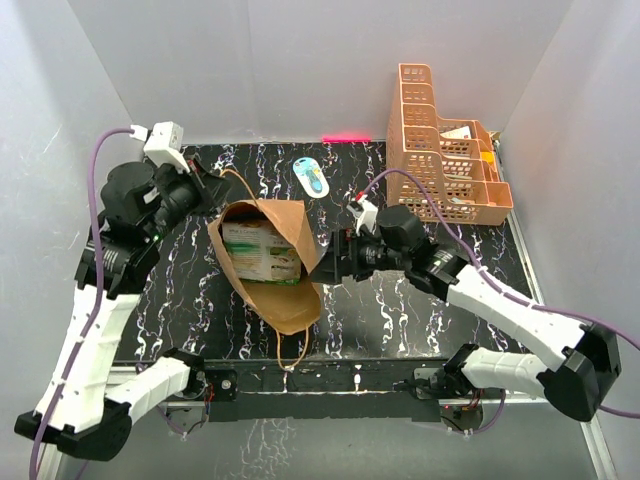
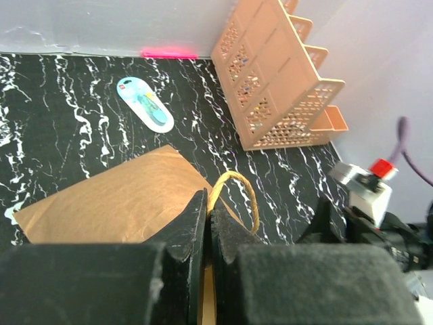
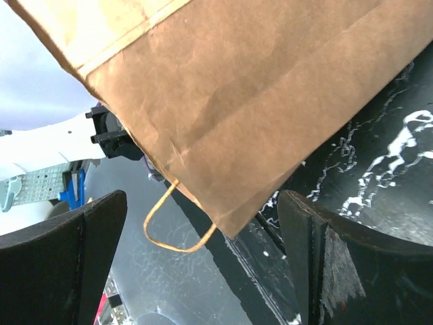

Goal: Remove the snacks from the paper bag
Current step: Adjust the paper bag at the center of the board.

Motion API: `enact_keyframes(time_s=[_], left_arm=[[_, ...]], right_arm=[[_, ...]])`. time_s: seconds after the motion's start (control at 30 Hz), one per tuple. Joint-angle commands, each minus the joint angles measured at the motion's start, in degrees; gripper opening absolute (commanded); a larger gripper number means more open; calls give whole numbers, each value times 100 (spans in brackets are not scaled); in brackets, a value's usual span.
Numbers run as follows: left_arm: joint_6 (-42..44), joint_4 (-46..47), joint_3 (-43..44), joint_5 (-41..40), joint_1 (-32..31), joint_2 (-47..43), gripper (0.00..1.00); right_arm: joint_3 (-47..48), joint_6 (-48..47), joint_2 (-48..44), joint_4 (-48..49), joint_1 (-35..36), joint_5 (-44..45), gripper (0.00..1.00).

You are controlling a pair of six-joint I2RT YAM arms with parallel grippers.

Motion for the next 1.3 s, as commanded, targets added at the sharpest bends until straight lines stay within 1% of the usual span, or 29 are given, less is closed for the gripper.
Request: enact_keyframes(time_s=[0.0, 0.1, 0.2, 0.27, 0.37, 0.53, 0.6, 0.67, 0.83, 0.97, 1.03, 1.13, 1.23, 1.27], left_arm=[[-92, 605, -189, 646, 4, -474, 0], [-152, 820, -377, 1111, 7, -589, 0], [-182, 910, -512, 1428, 8, -624, 0], [-220, 948, -611, 1565, 7, -642, 0], [-401, 1004, -753, 1804, 3, -597, 0], [-809, 1490, -952, 2684, 2, -429, 0], [-1008, 1710, -1047, 3065, 1, -348, 0], [-1219, 1945, -1162, 3305, 2, -306, 0], [-1496, 2249, -1449, 3429, 2, -336, 0], [-1705, 2466, -1687, 3431, 2, -325, 0], [-1882, 2621, -1818, 3330, 2, -344, 0], [-1927, 2642, -1859, 3083, 2, -347, 0], [-1806, 2442, -1758, 2768, 0, -342, 0], [-1776, 2397, -1726, 2693, 2, -332, 0]], right_arm=[[-110, 434, 138, 1053, 471, 284, 98], [-90, 367, 267, 848, 638, 537, 98], [-166, 334, 266, 735, 684, 700, 98], [-234, 325, 226, 637, 685, 965, 98], [-270, 270, 106, 333, 685, 1863, 98], [-169, 39, -6, -80, 672, 3652, 98], [-85, -130, 16, -175, 589, 4124, 98], [9, -306, 64, -256, 384, 4375, 99], [204, -990, 301, -87, -235, 4114, 99], [460, -1592, 790, -25, -568, 3981, 99], [737, -1841, 1030, -108, -652, 3996, 99], [1093, -1958, 1200, -503, -657, 3911, 99], [1104, -1990, 1001, -804, -657, 3319, 99], [1066, -1809, 892, -880, -664, 3170, 99]])
